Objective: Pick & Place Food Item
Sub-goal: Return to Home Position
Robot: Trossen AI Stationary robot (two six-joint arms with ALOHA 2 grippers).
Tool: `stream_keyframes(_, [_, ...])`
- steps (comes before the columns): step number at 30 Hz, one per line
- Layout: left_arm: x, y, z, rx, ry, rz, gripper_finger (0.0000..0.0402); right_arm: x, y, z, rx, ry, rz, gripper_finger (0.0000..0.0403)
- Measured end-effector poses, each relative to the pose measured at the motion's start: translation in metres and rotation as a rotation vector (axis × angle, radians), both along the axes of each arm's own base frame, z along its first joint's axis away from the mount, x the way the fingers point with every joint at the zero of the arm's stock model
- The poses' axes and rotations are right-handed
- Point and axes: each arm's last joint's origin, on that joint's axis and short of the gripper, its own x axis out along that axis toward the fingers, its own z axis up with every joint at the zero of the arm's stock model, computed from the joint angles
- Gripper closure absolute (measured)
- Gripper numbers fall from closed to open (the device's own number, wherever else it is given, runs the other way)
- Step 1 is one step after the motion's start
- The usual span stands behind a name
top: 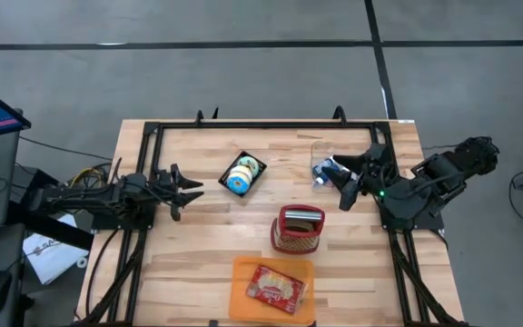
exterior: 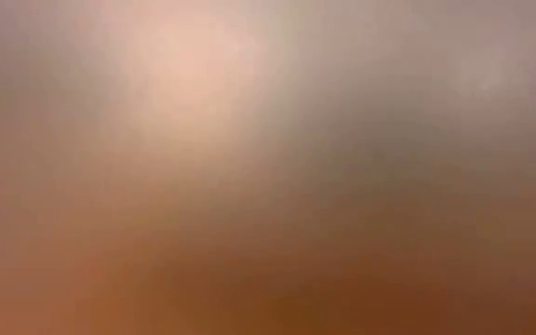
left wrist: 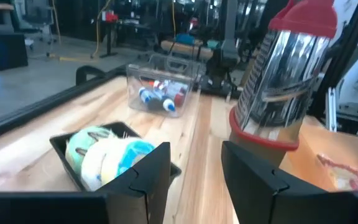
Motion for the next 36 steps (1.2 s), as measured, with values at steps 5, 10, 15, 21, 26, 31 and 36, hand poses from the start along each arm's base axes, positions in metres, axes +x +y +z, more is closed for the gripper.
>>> stream_keyframes(5, [0.002,0.0,-0.004,-0.004,0.043,0.0,0.0261,0.008,-0.006,0.006,-0.055,0.041,0.09,0.0168])
stream_keyframes(10, [0.004,0.0,-0.007,-0.006,0.075,0.001,0.0261,0.009,-0.032,0.029,-0.255,0.032,0.145,0.0168])
stream_keyframes(15, [0.005,0.0,-0.009,-0.007,0.095,0.001,0.0261,-0.009,-0.071,0.041,-0.377,0.058,0.202,0.0168])
stream_keyframes(21, [0.005,0.0,-0.01,-0.008,0.106,0.001,0.0261,-0.018,-0.112,0.018,-0.446,-0.028,0.256,0.0168])
stream_keyframes(26, [0.005,0.0,-0.009,-0.007,0.105,0.001,0.0261,-0.019,-0.146,-0.03,-0.474,-0.135,0.233,0.0168])
stream_keyframes(31, [0.005,0.0,-0.009,-0.007,0.104,0.001,0.0261,-0.028,-0.172,-0.087,-0.424,-0.194,0.204,0.0168])
stream_keyframes(36, [0.005,0.0,-0.009,-0.007,0.105,0.001,0.0261,-0.044,-0.179,-0.136,-0.389,-0.232,0.138,0.0168])
